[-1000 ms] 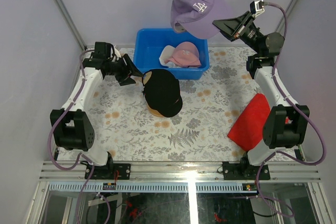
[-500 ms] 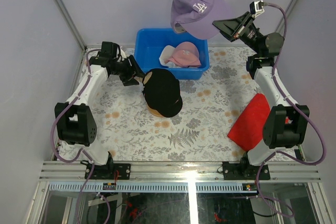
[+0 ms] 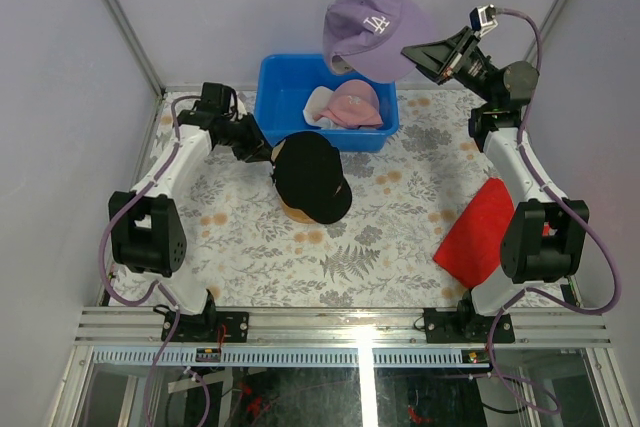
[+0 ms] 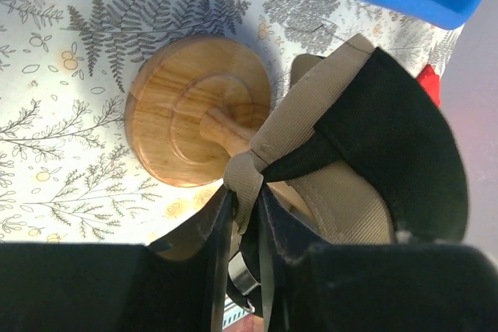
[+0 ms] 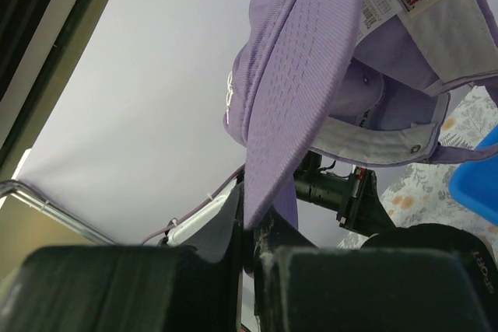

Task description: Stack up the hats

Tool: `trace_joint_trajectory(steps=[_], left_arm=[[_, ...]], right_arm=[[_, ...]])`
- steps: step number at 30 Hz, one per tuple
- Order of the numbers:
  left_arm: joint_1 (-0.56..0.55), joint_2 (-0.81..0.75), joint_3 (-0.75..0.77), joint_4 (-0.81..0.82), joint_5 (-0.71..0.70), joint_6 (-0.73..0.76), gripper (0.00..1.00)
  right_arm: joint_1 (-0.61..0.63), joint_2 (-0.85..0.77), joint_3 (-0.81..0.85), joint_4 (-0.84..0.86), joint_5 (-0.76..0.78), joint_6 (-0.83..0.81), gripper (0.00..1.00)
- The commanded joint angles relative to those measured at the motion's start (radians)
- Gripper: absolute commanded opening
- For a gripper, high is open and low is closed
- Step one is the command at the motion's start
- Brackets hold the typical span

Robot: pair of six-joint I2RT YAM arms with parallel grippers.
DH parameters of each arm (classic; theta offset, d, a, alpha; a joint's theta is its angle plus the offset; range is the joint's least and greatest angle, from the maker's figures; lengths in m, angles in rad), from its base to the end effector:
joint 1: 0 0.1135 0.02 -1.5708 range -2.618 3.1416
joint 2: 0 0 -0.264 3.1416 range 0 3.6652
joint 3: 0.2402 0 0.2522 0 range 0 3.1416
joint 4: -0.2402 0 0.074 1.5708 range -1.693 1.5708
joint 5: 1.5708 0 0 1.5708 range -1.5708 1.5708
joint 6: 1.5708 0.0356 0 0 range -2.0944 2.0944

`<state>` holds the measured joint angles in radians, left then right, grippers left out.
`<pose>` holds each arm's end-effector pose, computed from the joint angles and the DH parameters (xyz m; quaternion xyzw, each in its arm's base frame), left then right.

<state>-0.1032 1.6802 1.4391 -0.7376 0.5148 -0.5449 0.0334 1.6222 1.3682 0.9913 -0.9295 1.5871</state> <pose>0.3559 -0.0545 0.2886 -0.1302 0.9188 -0.3207 0.1899 0.3551 0.0404 0.4377 -0.0386 0.5454 0.7172 0.4320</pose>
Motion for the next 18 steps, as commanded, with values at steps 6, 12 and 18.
trace_joint_trajectory(steps=[6,12,18], left_arm=[[0.000,-0.036,-0.186,0.070,-0.056,0.024,0.10],[0.000,-0.054,-0.246,0.105,-0.042,0.013,0.10],[0.000,-0.038,-0.235,0.123,-0.018,0.001,0.10]], right_arm=[[0.003,-0.045,0.041,-0.004,-0.073,0.027,0.00],[0.051,-0.077,0.024,-0.136,-0.119,-0.002,0.00],[0.186,0.016,-0.079,0.204,-0.036,0.232,0.00]])
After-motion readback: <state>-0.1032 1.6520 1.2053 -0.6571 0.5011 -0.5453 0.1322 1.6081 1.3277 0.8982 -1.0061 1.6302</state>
